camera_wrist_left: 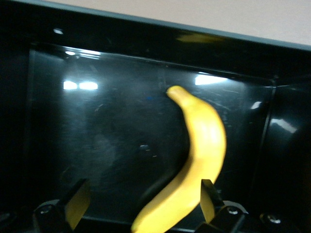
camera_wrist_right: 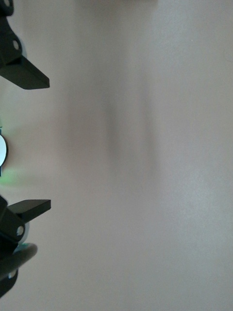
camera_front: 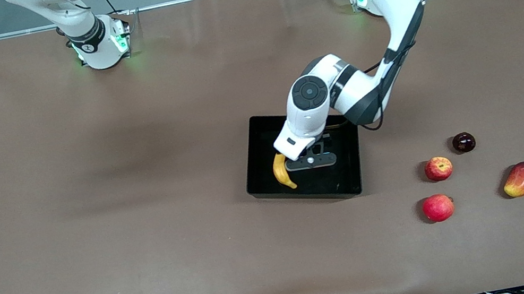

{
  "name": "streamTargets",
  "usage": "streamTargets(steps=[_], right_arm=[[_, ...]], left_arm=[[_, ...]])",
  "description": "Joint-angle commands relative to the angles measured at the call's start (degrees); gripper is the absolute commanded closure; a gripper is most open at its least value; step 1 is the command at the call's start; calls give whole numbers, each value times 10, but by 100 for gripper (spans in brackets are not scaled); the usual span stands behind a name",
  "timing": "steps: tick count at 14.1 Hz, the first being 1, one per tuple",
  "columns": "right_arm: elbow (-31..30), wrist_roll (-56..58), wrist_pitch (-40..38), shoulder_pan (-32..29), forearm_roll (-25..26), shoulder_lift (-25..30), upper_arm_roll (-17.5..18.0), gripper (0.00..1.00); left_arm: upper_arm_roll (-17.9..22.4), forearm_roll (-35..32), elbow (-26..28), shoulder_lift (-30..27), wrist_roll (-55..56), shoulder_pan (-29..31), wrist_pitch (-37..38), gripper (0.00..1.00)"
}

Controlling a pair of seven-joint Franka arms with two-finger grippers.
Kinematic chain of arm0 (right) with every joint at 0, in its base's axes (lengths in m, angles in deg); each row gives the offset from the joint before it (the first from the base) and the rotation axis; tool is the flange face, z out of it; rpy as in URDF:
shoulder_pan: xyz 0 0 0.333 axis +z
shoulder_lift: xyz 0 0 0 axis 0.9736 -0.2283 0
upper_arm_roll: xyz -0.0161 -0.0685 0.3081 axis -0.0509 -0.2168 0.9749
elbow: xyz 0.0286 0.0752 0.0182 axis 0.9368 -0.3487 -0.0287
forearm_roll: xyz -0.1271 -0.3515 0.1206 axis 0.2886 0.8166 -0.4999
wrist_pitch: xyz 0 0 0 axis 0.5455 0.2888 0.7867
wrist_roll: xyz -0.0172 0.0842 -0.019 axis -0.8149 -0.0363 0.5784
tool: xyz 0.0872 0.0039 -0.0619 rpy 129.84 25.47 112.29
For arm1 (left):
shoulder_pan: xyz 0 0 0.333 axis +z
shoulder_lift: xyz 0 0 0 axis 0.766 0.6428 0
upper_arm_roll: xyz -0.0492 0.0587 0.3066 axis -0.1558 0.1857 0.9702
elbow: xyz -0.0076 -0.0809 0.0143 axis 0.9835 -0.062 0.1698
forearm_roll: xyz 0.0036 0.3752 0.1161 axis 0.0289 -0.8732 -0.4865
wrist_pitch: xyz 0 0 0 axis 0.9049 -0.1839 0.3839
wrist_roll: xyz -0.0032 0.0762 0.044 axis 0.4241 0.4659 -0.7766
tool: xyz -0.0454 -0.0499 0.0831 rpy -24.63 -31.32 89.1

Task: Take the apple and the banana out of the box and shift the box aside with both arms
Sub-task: 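Grasp the yellow banana with the left gripper while the right gripper approaches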

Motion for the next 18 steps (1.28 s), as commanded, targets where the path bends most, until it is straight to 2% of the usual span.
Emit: streamTargets(steps=[1,4,5,7,8,11,12,16,18], right_arm=[[1,12,-4,-19,-19,-3,8,0],[-6,3,-25,-13,-24,-1,9,0],[-7,-6,-37,-10,-43,-1,9,0],[-12,-17,-36,-13,-62,-7,10,0],[-12,-17,-36,-13,-77,-20,9,0],[-12,-18,-23,1,-91,-43,10,0],[-12,-18,-11,12,-91,-48,10,0],[-12,-25,31,42,-92,-85,10,0],[-12,-81,56,77,-92,-100,10,0]], left_arm=[[2,-14,-17,32,20,-29,-25,0],[2,-20,-17,58,19,-36,-46,0],[3,-20,-16,62,16,-38,-56,0],[4,-42,-15,73,12,-38,-57,9],[3,-54,-16,80,14,-38,-57,22],[3,-55,-16,82,12,-40,-57,87],[3,-55,-17,81,13,-43,-57,100],[2,-55,-17,60,16,-42,-50,100],[1,-55,-17,47,15,-40,-40,100]])
